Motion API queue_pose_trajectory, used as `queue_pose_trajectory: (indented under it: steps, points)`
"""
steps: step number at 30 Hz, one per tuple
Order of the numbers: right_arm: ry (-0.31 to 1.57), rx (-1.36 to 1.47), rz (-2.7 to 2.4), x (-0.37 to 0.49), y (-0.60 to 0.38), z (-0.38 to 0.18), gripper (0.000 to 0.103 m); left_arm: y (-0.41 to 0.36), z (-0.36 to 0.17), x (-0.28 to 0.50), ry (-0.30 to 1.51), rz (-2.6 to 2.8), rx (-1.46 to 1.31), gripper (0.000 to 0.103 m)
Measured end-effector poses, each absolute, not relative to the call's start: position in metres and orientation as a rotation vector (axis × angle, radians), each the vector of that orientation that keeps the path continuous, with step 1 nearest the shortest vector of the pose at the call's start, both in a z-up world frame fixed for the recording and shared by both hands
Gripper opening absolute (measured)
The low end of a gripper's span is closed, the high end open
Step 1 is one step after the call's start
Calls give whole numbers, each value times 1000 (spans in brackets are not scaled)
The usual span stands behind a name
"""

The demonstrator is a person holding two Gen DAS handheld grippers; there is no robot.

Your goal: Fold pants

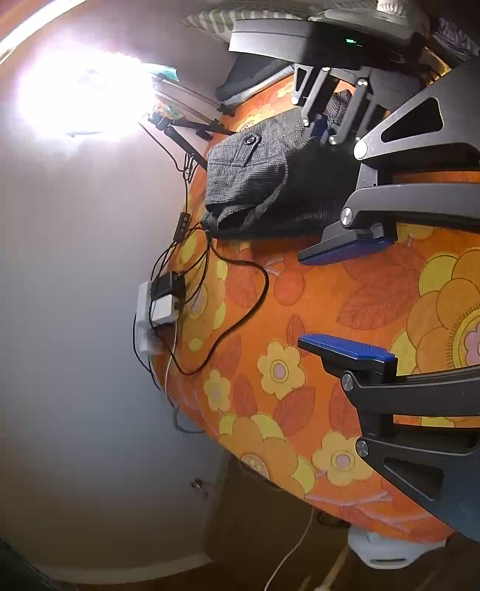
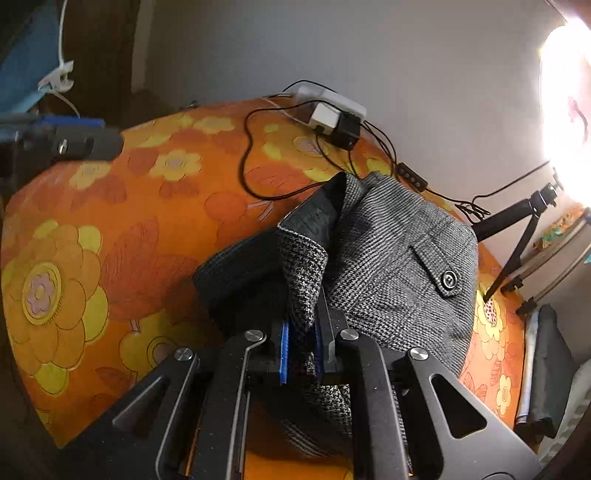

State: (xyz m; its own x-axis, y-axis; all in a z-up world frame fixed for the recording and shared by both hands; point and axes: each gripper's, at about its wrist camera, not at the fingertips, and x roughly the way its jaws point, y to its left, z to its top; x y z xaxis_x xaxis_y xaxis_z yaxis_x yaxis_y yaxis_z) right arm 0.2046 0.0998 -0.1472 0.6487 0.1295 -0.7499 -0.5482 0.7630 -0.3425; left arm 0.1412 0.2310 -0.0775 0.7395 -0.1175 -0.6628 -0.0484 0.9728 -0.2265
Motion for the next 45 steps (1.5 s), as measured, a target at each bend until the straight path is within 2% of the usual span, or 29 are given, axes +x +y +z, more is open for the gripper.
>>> queue_pose_trajectory:
  steps: [4,10,16,21,28,33,36,39,45]
  points:
    - [771,-623,436,197,102,-149,11,228,-81,146,743,-45,-235,37]
    - [766,-569,581,185,99,-139,27,218,-75,151,740,-62,-225,37]
    - [764,-419,656,164,55,-111,30,197,-62,158,745,-110,-195,37]
    - [793,-250,585,154,-29,-102,30,165,-54,174,766,-176,-126,37]
    - [890,-118,513,164,-102,-127,30,101,-68,203,866,-293,-3,37]
    - [904,-79,526,173,-113,-142,30,98,-93,204,936,-255,9,37]
    - [893,-71,542,178,-113,-144,30,111,-100,198,948,-248,-73,43]
    - [887,-97,562,183,-103,-147,30,122,-104,194,956,-250,-158,43]
    - [892,-157,559,186,-91,-152,30,116,-104,189,950,-255,-153,43]
